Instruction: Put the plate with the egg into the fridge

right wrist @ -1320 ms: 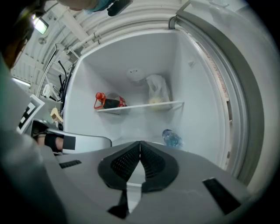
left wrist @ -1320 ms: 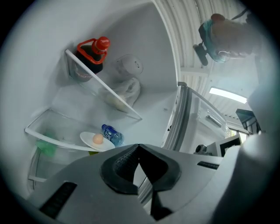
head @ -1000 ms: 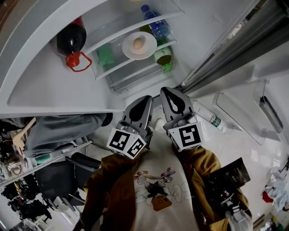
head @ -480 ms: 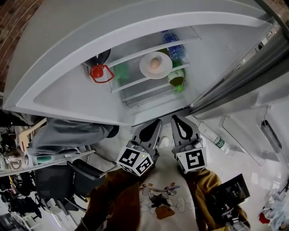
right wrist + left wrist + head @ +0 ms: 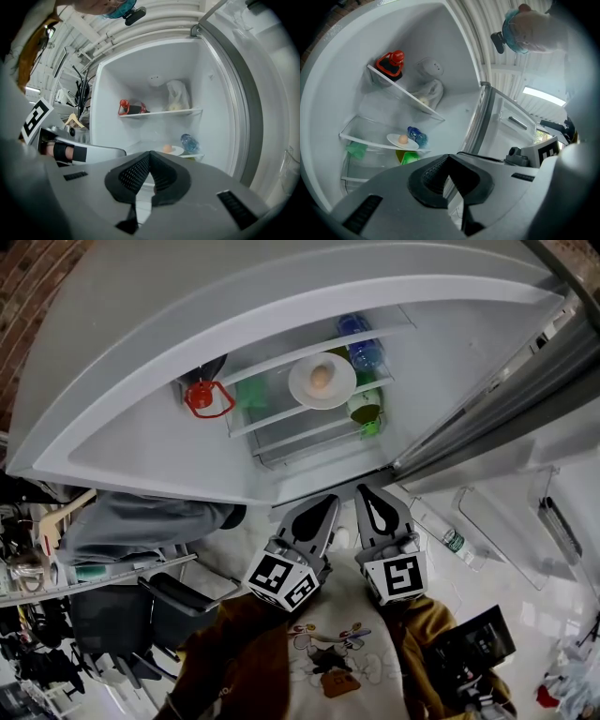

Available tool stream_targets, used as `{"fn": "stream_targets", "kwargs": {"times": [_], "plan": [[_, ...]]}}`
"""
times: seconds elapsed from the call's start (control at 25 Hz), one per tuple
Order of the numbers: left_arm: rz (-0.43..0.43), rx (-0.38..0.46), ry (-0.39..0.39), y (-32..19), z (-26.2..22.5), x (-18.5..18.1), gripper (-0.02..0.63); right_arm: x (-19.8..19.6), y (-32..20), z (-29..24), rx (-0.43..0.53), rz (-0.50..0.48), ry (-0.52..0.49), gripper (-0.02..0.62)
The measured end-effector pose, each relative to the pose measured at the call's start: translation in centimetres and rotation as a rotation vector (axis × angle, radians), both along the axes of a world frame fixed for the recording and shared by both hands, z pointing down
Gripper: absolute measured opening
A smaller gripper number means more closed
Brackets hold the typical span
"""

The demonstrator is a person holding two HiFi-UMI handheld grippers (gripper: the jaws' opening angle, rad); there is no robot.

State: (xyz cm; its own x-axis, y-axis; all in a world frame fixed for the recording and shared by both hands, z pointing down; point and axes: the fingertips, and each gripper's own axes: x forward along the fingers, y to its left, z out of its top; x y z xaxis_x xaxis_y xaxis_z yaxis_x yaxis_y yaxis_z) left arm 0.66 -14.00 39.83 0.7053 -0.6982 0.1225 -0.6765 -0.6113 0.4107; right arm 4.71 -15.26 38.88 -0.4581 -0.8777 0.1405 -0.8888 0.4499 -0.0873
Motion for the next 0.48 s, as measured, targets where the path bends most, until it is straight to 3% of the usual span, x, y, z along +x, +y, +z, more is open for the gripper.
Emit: {"fn": "stream_targets", "kwargs": {"times": [0.48], "plan": [[-0.009, -0.026, 0.029, 0.06, 0.3, -0.02, 0.008, 0.6, 0.35, 0.88, -0.018, -0.003, 0.027, 0.005]]}}
